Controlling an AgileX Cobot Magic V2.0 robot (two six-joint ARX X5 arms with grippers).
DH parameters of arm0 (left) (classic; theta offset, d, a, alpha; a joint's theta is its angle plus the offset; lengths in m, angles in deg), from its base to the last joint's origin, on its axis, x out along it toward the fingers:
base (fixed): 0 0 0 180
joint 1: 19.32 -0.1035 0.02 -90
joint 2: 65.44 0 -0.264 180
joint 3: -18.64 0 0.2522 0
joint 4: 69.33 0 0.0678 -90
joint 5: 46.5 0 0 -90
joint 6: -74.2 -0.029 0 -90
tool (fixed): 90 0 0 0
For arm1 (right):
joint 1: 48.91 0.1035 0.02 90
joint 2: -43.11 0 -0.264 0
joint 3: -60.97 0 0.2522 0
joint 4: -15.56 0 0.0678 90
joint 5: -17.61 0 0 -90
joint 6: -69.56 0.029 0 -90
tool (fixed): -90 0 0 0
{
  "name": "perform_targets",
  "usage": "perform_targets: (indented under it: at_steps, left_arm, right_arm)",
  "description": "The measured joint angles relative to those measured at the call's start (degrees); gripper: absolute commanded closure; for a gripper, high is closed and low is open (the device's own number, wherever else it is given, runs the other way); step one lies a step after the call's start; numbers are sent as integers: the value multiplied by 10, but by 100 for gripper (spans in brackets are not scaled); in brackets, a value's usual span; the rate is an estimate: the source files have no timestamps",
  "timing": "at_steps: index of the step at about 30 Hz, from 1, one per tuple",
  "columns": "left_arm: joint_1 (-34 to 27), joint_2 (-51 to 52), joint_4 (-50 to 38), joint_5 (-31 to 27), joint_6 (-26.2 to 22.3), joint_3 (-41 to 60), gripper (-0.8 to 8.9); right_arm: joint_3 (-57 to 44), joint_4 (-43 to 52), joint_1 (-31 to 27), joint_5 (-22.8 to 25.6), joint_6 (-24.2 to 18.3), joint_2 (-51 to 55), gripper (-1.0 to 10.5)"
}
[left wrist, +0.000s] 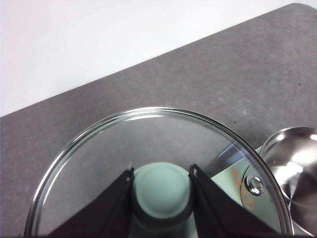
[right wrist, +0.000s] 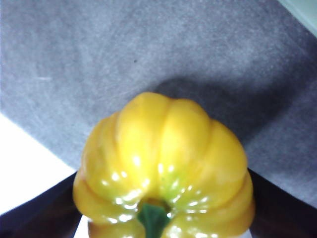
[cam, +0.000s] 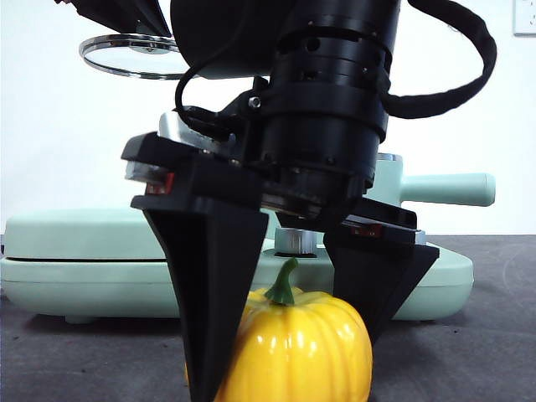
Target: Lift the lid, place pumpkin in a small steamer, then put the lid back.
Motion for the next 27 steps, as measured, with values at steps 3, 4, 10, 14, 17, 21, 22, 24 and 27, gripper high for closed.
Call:
perform_targets:
  at_steps: [3, 4, 10, 14, 17, 21, 22, 24, 27]
  left_arm:
    - [0, 0, 0, 0, 0, 0, 732]
    - [0, 0, 0, 0, 0, 0, 732]
    - [0, 0, 2, 0, 0, 0, 732]
    - [0, 0, 5, 0, 0, 0, 732]
    - [0, 0, 6, 0, 0, 0, 732]
    - [0, 0, 6, 0, 0, 0, 732]
    - [0, 0, 6, 0, 0, 0, 732]
    - [0, 0, 6, 0, 0, 0, 732]
    - [0, 0, 6, 0, 0, 0, 732]
  right_arm:
    - [19, -31, 0, -9, 0, 0, 593]
    - [32, -44, -3, -9, 0, 0, 593]
    - [143, -138, -26, -9, -15, 0, 593]
    - [230, -196, -67, 7, -46, 0, 593]
    - [286, -210, -111, 19, -74, 0, 593]
    - [344, -210, -183, 19, -103, 0, 592]
    - [356, -210, -201, 18, -110, 0, 592]
    - [380, -213, -235, 14, -118, -3, 591]
    - [416, -217, -283, -5, -131, -17, 591]
